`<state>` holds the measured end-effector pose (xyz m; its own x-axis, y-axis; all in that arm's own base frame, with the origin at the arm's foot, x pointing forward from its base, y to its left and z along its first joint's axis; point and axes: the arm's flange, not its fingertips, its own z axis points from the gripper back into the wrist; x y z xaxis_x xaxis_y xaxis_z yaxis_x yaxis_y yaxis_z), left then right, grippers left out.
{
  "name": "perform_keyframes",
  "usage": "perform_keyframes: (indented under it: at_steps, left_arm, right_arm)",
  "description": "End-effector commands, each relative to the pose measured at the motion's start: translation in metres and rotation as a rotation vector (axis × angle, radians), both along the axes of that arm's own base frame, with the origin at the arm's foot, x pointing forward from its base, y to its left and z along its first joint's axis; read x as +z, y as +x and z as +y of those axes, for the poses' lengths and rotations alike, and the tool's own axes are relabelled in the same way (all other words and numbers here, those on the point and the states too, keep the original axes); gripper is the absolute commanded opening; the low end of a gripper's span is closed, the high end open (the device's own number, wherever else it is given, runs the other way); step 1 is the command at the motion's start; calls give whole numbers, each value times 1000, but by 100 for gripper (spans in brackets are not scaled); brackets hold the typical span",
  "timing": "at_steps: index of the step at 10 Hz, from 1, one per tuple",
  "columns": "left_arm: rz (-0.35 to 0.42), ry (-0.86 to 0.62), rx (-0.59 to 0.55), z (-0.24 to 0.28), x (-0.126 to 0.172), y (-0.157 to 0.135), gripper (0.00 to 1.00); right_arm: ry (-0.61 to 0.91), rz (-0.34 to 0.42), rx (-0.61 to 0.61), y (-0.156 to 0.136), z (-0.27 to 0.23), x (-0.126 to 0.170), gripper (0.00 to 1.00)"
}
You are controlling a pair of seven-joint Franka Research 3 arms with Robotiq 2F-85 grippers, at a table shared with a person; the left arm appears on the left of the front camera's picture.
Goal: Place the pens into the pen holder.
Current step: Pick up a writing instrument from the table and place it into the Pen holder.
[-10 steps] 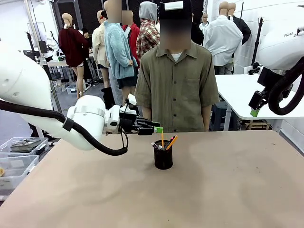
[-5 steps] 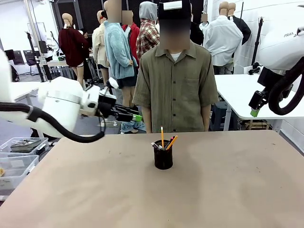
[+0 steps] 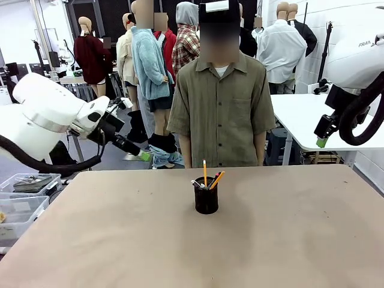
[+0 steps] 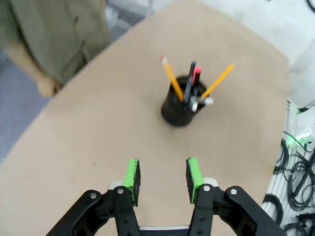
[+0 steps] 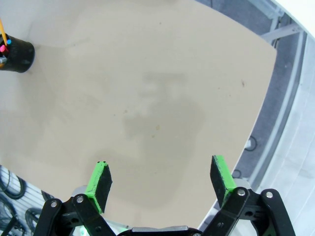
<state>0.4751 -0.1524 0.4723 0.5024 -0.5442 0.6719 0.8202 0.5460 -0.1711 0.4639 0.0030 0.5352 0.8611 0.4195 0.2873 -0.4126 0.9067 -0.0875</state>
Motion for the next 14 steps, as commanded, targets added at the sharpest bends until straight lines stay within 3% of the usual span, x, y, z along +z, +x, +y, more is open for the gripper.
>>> perform_keyframes:
  at_steps: [1,3,4,7,9,10,14]
  left_arm:
    - [162,139,65,1,12,-13,51]
    - [294,311,120,2,4,-25,86]
    - [308,357,136,3,0,-28,100]
    - [310,390,182,-2,-17,-34,100]
    - [264,218,120,-14,-37,-42,100]
    - [315,389,167,-3,-19,-35,100]
    - [315,389,167,-3,-19,-35,100]
  right_arm:
    - [-17,0,-7,-3,1,-2,100]
    - [-17,0,-7,-3,1,-2,100]
    - [-17,0,-7,-3,1,-2,100]
    - [-17,0,-7,-3,1,-2,100]
    - [-17,0,-7,-3,1,-2,100]
    - [-17,0,-7,-3,1,-2,100]
    - [-17,0,-7,-3,1,-2,100]
